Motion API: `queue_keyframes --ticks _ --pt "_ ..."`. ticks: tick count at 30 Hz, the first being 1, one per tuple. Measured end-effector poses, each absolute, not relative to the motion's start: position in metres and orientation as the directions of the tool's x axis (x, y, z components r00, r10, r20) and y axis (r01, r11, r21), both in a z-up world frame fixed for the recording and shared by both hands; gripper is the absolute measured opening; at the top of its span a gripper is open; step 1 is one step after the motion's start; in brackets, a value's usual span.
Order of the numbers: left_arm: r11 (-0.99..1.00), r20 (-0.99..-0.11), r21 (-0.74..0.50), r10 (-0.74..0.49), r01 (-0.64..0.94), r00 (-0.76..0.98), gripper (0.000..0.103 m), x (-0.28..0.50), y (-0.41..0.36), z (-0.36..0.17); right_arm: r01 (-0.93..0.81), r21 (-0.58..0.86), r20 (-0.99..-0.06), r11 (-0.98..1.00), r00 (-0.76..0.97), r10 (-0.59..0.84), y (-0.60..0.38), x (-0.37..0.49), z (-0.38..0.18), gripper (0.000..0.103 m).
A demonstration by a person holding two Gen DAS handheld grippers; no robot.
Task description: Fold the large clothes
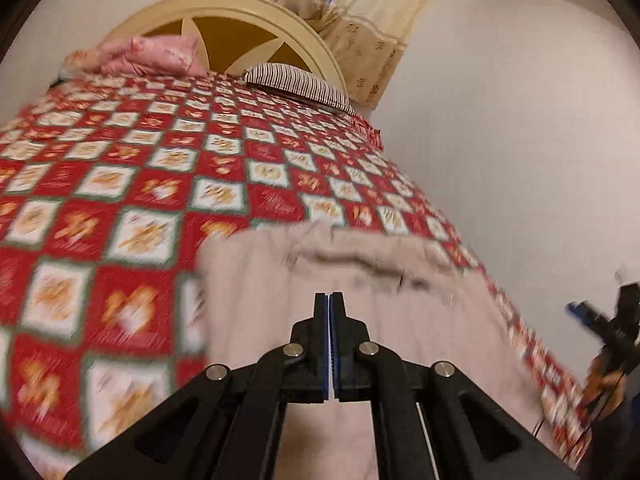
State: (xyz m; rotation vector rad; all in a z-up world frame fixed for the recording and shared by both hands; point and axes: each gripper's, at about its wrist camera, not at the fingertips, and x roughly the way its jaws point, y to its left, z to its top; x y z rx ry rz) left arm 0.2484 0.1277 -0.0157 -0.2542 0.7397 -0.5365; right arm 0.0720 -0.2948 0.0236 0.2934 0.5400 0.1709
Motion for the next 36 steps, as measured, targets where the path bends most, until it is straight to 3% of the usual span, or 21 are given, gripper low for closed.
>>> queue_keyframes --ticks 4,6,12,17,20,21,23,25,28,31,36 --pt "0.873 -0.591 -0.334 -0.488 0.355 0.642 0.002 0.195 0.142 -0.033 -0.047 0.297 -0.510 0.954 0.836 0.200 -0.313 -0.011 0.011 0.067" --pt "0.879 -0.580 -0.339 -0.476 0.335 0.661 0.002 0.173 0.150 -0.039 -0.061 0.333 -0.476 0.941 0.851 0.224 -0.327 -0.050 0.015 0.067" --pt "0.889 -0.603 -0.326 -0.457 0.321 0.654 0.002 0.149 0.148 -0.039 -0.249 0.400 -0.217 0.882 0.910 0.354 -0.351 -0.150 0.068 0.068" --pt "0.871 -0.548 -0.303 -0.491 0.386 0.677 0.002 0.120 0.135 -0.015 -0.471 0.464 0.014 0.750 0.850 0.526 -0.349 -0.189 0.082 0.068" --pt "0.875 -0.537 -0.256 -0.481 0.410 0.692 0.002 0.104 0.129 -0.002 -0.512 0.470 0.073 0.719 0.834 0.547 -0.351 -0.209 0.086 0.069" --pt "0.877 -0.534 -0.246 -0.479 0.414 0.697 0.002 0.100 0.128 0.000 -0.486 0.458 0.039 0.745 0.848 0.529 -0.350 -0.214 0.086 0.073" --pt "0.875 -0.523 -0.241 -0.481 0.419 0.703 0.002 0.093 0.129 0.002 -0.365 0.402 -0.115 0.840 0.890 0.441 -0.340 -0.212 0.081 0.077" --pt "0.877 -0.517 -0.243 -0.479 0.415 0.709 0.002 0.087 0.132 0.002 -0.306 0.379 -0.222 0.873 0.886 0.406 -0.327 -0.200 0.062 0.077" --pt "0.890 -0.529 -0.242 -0.455 0.386 0.716 0.002 0.079 0.139 -0.003 -0.251 0.428 -0.353 0.868 0.838 0.416 -0.303 -0.162 0.011 0.077" --pt "0.902 -0.533 -0.234 -0.431 0.363 0.728 0.002 0.069 0.152 -0.006 -0.077 0.366 -0.555 0.927 0.782 0.284 -0.283 -0.111 -0.047 0.077" --pt "0.921 -0.524 -0.238 -0.388 0.307 0.758 0.002 0.057 0.181 -0.010 0.034 0.417 -0.614 0.908 0.748 0.254 -0.291 -0.066 -0.096 0.077"
